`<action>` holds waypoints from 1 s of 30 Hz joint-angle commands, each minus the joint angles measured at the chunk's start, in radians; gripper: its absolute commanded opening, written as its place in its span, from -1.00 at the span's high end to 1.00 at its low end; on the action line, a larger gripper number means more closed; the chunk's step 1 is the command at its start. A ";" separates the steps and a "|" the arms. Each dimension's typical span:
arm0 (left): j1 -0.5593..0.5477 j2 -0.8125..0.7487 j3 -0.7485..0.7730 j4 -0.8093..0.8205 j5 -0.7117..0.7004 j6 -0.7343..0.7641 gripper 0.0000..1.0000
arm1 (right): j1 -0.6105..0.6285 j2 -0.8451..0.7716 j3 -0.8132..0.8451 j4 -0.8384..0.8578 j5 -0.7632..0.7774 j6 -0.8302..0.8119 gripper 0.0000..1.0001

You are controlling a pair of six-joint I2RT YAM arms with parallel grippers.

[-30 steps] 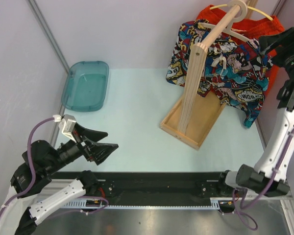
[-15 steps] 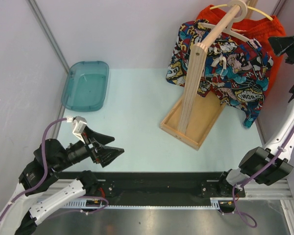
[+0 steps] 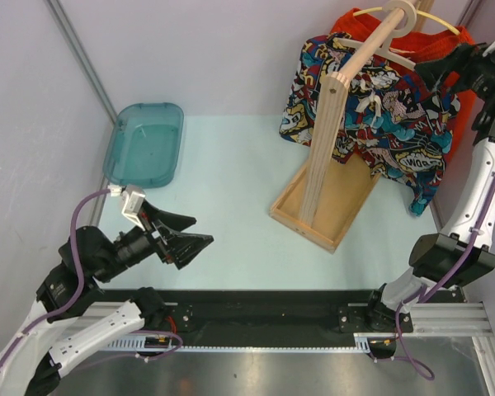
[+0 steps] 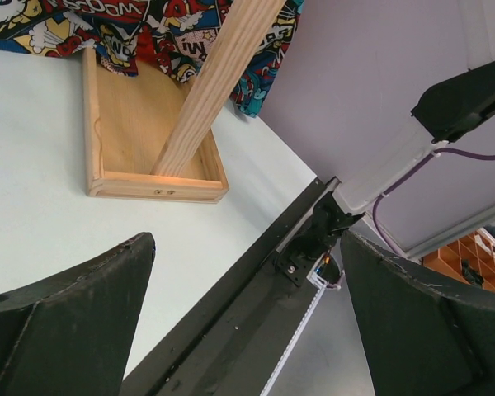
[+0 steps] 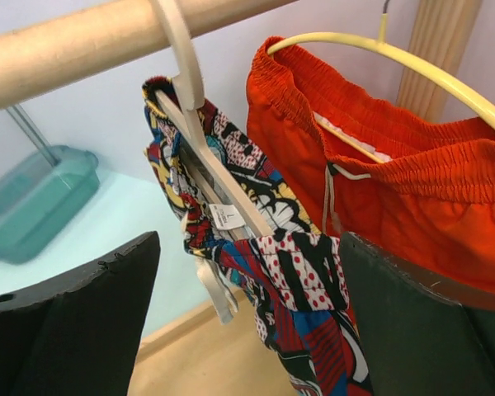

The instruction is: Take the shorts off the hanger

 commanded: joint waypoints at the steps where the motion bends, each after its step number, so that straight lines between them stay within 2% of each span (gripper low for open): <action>1: -0.003 0.058 0.031 0.053 -0.010 0.028 -0.99 | 0.034 0.008 0.036 -0.049 0.053 -0.160 -0.90; 8: -0.003 0.092 0.031 0.070 -0.019 0.014 -0.99 | 0.071 0.022 0.019 -0.018 0.037 -0.267 -0.85; 12: -0.003 0.095 0.033 0.067 -0.029 0.012 -0.99 | 0.069 0.029 0.007 -0.012 -0.015 -0.316 -0.65; 17: -0.001 0.112 0.039 0.057 -0.034 0.000 -0.99 | 0.075 0.030 -0.042 0.057 -0.016 -0.315 -0.58; 18: -0.003 0.112 0.038 0.057 -0.034 -0.003 -0.98 | 0.077 0.031 -0.051 0.069 -0.024 -0.319 -0.45; 19: -0.003 0.112 0.036 0.059 -0.033 -0.008 -0.99 | 0.078 0.030 -0.060 0.087 -0.032 -0.324 -0.42; 23: -0.003 0.101 0.028 0.064 -0.036 -0.018 -0.99 | 0.097 0.040 -0.068 0.094 -0.023 -0.350 -0.38; 27: -0.003 0.089 0.018 0.065 -0.042 -0.029 -0.99 | 0.127 0.051 -0.080 0.100 -0.042 -0.385 -0.22; 30: -0.003 0.078 0.012 0.062 -0.043 -0.037 -0.99 | 0.159 0.051 -0.088 0.080 -0.027 -0.460 -0.20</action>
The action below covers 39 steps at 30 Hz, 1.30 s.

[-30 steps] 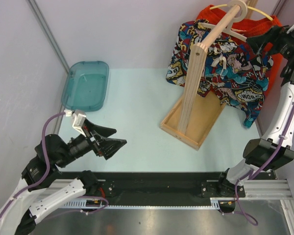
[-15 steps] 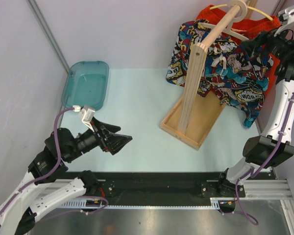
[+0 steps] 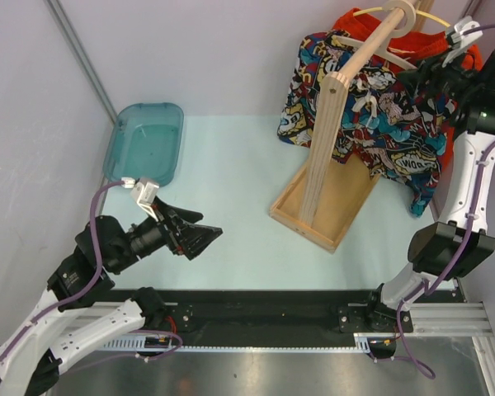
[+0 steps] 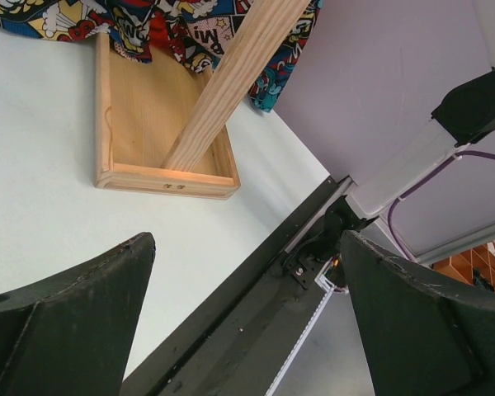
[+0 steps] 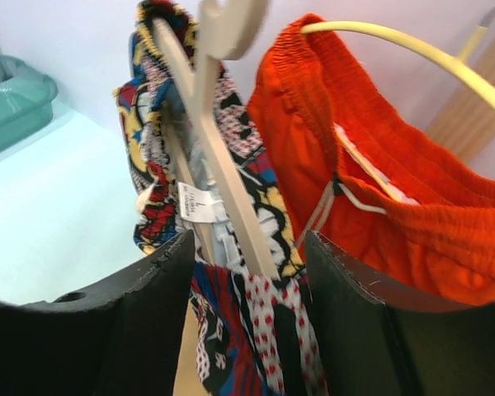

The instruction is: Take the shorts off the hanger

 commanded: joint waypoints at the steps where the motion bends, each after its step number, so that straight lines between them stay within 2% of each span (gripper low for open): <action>1: -0.003 -0.024 0.007 0.032 -0.012 -0.026 -0.99 | 0.069 0.001 -0.009 0.009 0.017 -0.123 -0.18; 5: -0.003 -0.025 0.007 0.027 -0.011 -0.030 -0.99 | 0.128 0.006 -0.007 -0.013 0.094 -0.224 -0.15; 11: -0.003 -0.033 0.007 0.023 -0.007 -0.040 -0.98 | 0.165 0.032 0.034 -0.057 0.112 -0.252 0.06; 12: -0.003 -0.035 0.007 0.020 -0.009 -0.041 -0.99 | 0.168 0.032 0.036 -0.060 0.109 -0.255 0.16; 14: -0.003 -0.036 0.005 0.018 -0.009 -0.043 -0.98 | 0.174 0.027 0.036 -0.063 0.103 -0.257 0.22; 18: -0.003 -0.038 0.008 0.020 -0.004 -0.043 -0.98 | 0.188 0.012 0.033 -0.063 0.082 -0.250 0.55; 20: -0.003 -0.038 0.008 0.023 -0.003 -0.044 -0.99 | 0.189 0.006 0.031 -0.045 0.069 -0.224 0.57; 21: -0.003 -0.038 0.007 0.023 -0.001 -0.043 -0.99 | 0.191 -0.002 0.028 -0.037 0.063 -0.214 0.73; 23: -0.003 -0.038 0.005 0.024 -0.001 -0.046 -0.98 | 0.195 -0.013 0.017 -0.001 0.068 -0.168 0.92; 28: -0.003 -0.050 -0.012 0.036 0.006 -0.052 -0.99 | 0.203 -0.100 -0.105 0.169 0.066 -0.070 0.92; 33: -0.003 -0.059 -0.026 0.040 0.006 -0.055 -0.98 | 0.203 -0.184 -0.228 0.384 0.129 0.108 1.00; 36: -0.003 -0.062 -0.030 0.040 0.008 -0.050 -0.99 | 0.203 -0.229 -0.271 0.414 0.183 0.165 1.00; 39: -0.003 -0.073 -0.039 0.049 0.008 -0.043 -0.98 | 0.199 -0.266 -0.302 0.420 0.236 0.319 1.00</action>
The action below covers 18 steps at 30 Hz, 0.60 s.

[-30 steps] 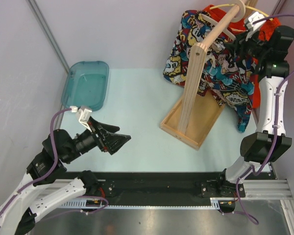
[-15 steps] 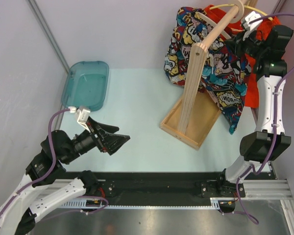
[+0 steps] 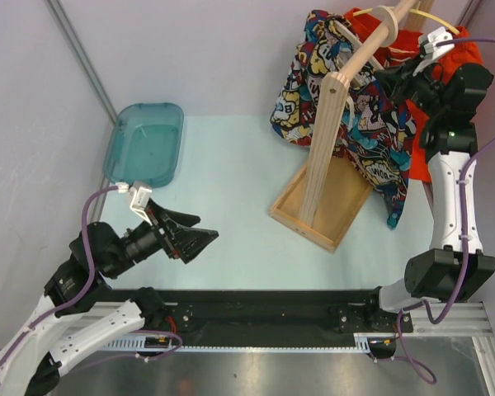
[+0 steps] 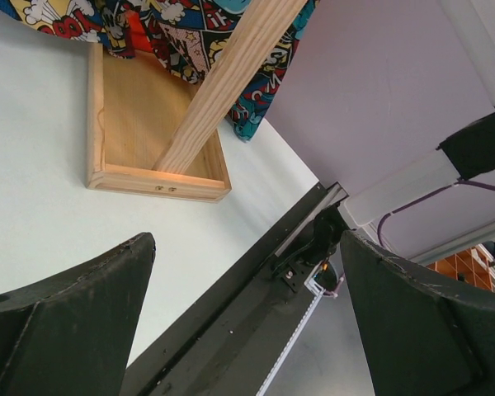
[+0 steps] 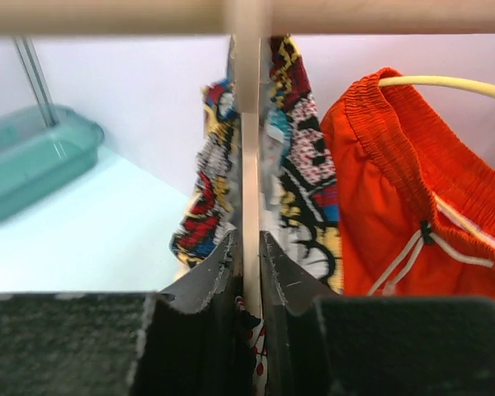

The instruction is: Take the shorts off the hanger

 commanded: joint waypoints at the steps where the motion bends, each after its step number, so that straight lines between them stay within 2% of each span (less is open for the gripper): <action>1: -0.003 -0.021 -0.018 0.049 0.008 -0.005 -0.98 | 0.000 -0.099 -0.024 0.172 0.086 0.238 1.00; 6: -0.003 -0.047 -0.056 0.086 0.002 0.009 -0.97 | -0.020 -0.165 -0.110 0.204 0.121 0.404 1.00; 9: -0.003 -0.048 -0.061 0.089 0.001 0.021 -0.97 | -0.046 -0.203 -0.172 0.256 0.074 0.539 1.00; 14: -0.003 -0.044 -0.064 0.086 -0.021 0.045 -0.98 | -0.057 -0.255 -0.215 0.129 0.043 0.556 1.00; 18: -0.003 -0.021 -0.058 0.075 -0.048 0.049 -0.98 | -0.066 -0.327 -0.241 -0.090 0.085 0.541 1.00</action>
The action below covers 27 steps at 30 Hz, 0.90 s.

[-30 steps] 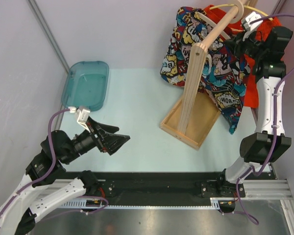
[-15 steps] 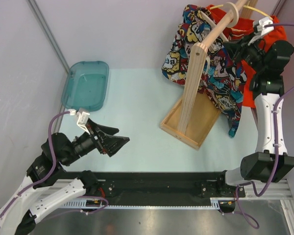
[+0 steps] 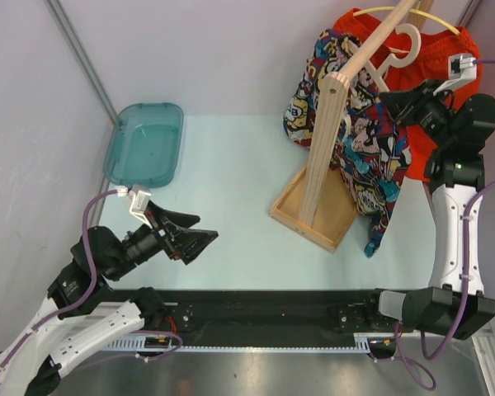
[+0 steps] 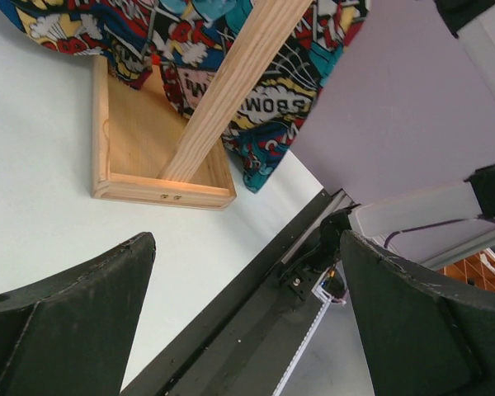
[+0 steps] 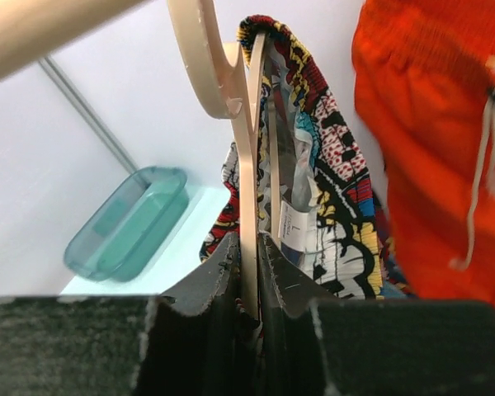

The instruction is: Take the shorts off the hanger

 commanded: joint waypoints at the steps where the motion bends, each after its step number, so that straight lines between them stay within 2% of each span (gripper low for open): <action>1: -0.003 0.027 0.003 0.019 -0.051 0.026 -0.97 | -0.004 -0.120 -0.004 -0.161 0.023 0.025 1.00; 2: -0.003 0.033 0.004 0.016 -0.059 0.024 -0.97 | 0.007 -0.134 -0.021 -0.231 0.049 0.019 1.00; 6: -0.003 0.084 0.015 0.013 -0.102 0.016 -0.95 | 0.018 -0.208 -0.119 -0.295 0.058 -0.016 1.00; 9: -0.003 0.147 0.036 0.036 -0.101 0.024 -0.93 | 0.021 -0.251 -0.208 -0.237 0.016 0.001 1.00; 14: 0.022 0.306 0.145 0.074 -0.087 0.042 -0.91 | 0.079 -0.226 -0.272 -0.111 -0.060 0.033 1.00; 20: 0.213 0.508 0.248 0.200 0.226 -0.033 -0.82 | 0.148 -0.163 -0.294 0.007 -0.095 0.042 1.00; 27: 0.238 0.702 0.435 0.261 0.323 0.021 -0.73 | 0.205 -0.137 -0.300 0.007 -0.118 0.013 1.00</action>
